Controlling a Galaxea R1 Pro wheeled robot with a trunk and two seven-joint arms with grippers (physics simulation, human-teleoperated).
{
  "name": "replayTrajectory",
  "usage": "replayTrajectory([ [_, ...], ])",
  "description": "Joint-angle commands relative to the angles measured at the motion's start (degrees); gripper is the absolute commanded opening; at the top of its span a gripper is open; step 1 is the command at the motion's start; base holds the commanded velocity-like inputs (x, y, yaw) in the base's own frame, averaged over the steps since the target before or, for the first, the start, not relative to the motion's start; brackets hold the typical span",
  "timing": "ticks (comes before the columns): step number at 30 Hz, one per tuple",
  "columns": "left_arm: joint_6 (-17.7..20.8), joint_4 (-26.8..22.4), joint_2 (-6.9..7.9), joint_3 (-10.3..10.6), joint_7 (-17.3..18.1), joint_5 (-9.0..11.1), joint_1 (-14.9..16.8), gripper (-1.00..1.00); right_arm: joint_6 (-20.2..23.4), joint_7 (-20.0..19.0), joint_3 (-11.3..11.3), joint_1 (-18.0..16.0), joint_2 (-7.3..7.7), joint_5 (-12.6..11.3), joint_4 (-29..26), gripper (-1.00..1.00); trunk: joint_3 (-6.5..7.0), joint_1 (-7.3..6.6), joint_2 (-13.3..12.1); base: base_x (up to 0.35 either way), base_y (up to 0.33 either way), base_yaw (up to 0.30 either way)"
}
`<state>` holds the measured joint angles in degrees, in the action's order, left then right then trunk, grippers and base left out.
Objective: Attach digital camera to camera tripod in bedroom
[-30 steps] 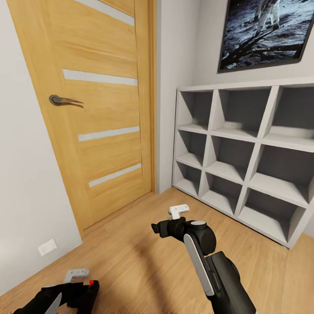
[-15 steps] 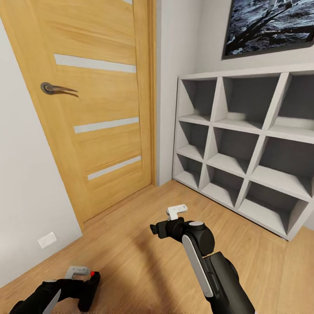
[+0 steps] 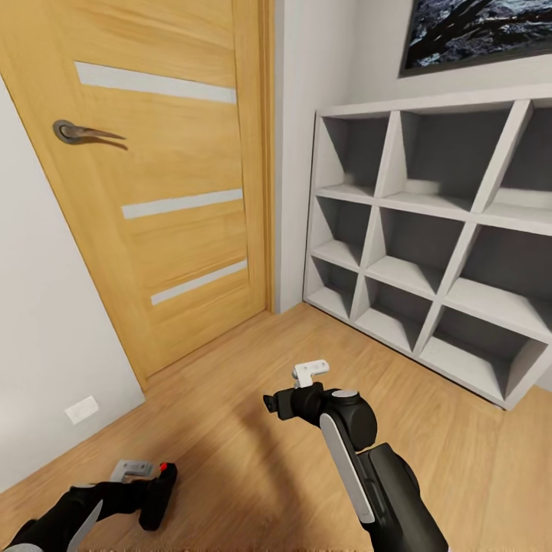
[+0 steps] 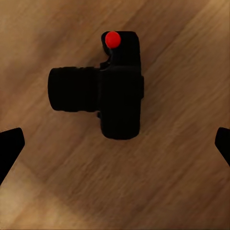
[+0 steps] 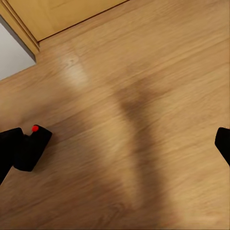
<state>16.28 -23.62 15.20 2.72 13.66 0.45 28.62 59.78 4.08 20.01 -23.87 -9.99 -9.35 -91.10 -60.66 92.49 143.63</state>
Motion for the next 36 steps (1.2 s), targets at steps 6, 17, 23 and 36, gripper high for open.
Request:
replayTrajectory([
  [6, 0.3, -0.1, 0.17, 0.3, 0.1, 0.0, 0.6, 1.0, 0.2, 0.4, 0.0, 0.0, -0.01, -0.5, 0.0, 1.0, -1.39, 0.14, 0.1, 0.0, 0.0, 0.0],
  [17, 0.4, -0.1, -0.01, 0.3, 0.1, 0.0, 3.1, 1.0, 0.2, 0.4, 0.1, 0.0, -0.01, -0.5, 0.0, 1.0, -3.83, 0.42, 0.3, 0.0, 0.0, 0.0],
  [23, 0.9, -0.1, -0.18, 0.4, 0.1, 0.0, 5.0, 1.0, 0.2, 0.4, 0.1, 0.0, -0.01, -0.5, 0.0, 1.0, -5.16, 0.58, 0.3, 0.0, 0.0, 0.0],
  [36, 1.3, -0.1, 0.07, 0.5, 0.4, 0.0, 7.8, 1.0, 0.2, 0.6, 0.0, -0.1, -0.01, -0.3, -0.6, 1.0, -8.04, 0.91, 0.5, 0.0, 0.0, 0.0],
])
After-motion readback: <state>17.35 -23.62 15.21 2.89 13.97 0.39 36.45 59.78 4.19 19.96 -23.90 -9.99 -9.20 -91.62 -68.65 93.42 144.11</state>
